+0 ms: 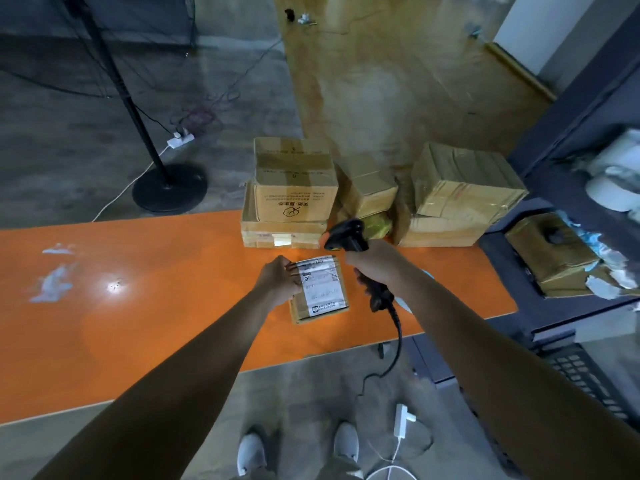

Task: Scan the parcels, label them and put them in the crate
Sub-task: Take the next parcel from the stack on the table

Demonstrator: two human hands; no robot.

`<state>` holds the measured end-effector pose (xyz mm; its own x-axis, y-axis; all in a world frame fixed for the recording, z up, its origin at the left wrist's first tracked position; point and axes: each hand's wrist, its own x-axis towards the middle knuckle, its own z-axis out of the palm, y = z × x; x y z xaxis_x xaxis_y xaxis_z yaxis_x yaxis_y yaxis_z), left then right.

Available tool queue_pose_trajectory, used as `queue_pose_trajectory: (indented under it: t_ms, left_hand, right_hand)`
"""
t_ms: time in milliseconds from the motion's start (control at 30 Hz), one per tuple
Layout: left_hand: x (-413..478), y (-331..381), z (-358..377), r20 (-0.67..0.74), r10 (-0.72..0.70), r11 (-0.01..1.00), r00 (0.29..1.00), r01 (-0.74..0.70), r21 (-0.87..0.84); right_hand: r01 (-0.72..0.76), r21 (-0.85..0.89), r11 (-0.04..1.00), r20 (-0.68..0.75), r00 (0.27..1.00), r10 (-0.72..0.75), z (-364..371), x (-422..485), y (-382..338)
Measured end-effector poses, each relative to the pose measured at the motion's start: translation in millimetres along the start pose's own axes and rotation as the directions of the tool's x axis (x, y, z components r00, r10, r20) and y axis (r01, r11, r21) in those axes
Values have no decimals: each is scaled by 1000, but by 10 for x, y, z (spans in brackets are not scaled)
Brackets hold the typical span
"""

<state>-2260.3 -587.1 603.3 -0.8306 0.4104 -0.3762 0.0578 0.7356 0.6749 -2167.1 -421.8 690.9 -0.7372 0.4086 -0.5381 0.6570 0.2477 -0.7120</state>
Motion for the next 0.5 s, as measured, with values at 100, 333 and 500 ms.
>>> queue_pose_trajectory:
  t_ms: [100,333,500]
  left_hand:
    - [-22,-15,-19,9,-1,1000,1000,2,-20]
    - [-70,-15,-64,-13,-8,1000,1000,8,1]
    - [-76,28,-62,-12,-8,1000,1000,8,1]
  right_hand:
    - [12,-19,1000,-3,1000,-12,90,-64,-83]
    - [-16,-13,1000,-6,1000,16,160,-158,-139]
    - [-23,6,1000,-4,1000,23,124,-218,-122]
